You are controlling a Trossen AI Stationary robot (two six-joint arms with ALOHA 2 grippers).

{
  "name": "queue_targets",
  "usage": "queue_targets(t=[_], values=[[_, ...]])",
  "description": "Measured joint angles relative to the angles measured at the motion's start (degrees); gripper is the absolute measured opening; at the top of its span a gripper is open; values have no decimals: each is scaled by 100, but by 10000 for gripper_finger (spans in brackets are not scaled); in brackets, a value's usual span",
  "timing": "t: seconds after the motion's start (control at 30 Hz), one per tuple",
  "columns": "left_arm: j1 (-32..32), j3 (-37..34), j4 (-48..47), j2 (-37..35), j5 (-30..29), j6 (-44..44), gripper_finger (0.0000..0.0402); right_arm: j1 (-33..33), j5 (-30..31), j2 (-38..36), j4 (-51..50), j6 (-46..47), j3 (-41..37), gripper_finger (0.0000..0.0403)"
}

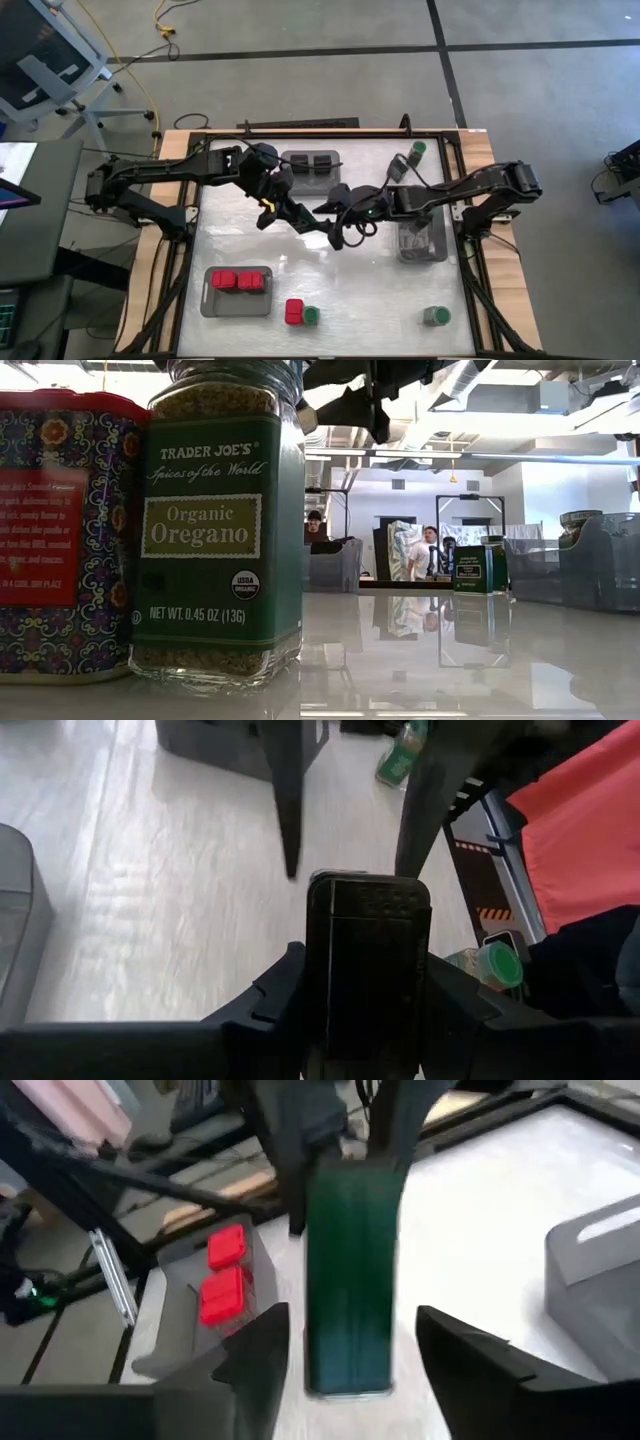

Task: Sort spices by type
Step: Put the left black seasoning can into the top black transparent bin

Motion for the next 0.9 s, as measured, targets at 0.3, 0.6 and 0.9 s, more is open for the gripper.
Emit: queue_targets(t=[0.3,0.6,0.9], values=[[513,184,-806,38,-183,73,129,-268,3,-641,-2127,530,4,301],[1086,1299,-1841,1057,-956,1643,129,-110,18,-1190,-3972,1168,-273,303],[1661,1935,-1874,2118,-1671,2544,129,-119,37,-1411,-3399,1076,-817,303]])
